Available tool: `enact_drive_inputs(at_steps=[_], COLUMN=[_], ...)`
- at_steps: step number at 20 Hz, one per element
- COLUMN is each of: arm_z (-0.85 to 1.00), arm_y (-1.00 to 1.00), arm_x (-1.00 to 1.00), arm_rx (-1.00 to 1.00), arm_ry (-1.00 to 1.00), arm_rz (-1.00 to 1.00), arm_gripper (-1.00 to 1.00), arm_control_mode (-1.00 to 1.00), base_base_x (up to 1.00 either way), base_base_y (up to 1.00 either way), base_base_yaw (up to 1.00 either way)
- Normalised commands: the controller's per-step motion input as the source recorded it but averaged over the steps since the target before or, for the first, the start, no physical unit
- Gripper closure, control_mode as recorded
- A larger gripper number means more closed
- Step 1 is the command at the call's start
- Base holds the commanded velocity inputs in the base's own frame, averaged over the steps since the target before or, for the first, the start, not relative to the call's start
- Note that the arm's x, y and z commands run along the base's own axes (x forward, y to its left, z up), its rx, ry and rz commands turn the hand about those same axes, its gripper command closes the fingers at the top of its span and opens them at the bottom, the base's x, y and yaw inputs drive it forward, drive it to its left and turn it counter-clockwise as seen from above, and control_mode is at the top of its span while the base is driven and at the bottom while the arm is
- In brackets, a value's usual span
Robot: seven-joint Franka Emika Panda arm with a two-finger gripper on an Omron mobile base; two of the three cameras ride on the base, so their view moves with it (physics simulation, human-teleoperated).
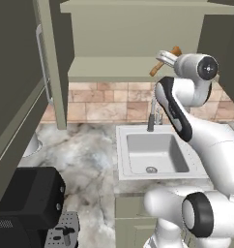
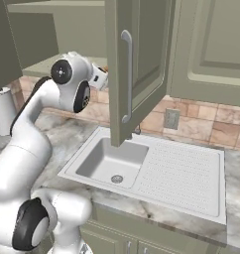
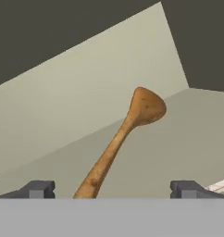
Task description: Organize the utensils by type. Pick up the wooden spoons from the counter and place them in the open cabinet. Then pick up the metallic utensils from the counter and place them in the open drawer.
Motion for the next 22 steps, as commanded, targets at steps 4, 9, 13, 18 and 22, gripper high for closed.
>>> enact_drive_inputs(at_steps=[4,9,13,18,22], arm_z=[0.24,0.18,0.00,-0.22,-0.91], arm_y=[0.48,0.40,0.28,0.11,0.00], arm_x=[-1.00,-1.00,-1.00,-1.00,-1.00], arm_rx=[-0.20,-0.17,-0.12,-0.02,0.00], arm_ry=[0.00,0.09,0.29,0.37,0.09], arm_rz=[0.16,0.14,0.06,0.03,0.00], arm_gripper=[-1.00,-1.00,-1.00,-1.00,-1.00], arm_control_mode=[-1.00,-1.00,-1.00,-1.00,-1.00], base_base_x=[0.00,0.00,0.00,0.00,0.00], base_base_y=[0.00,0.00,0.00,0.00,0.00], base_base_yaw=[0.00,0.00,0.00,0.00,0.00])
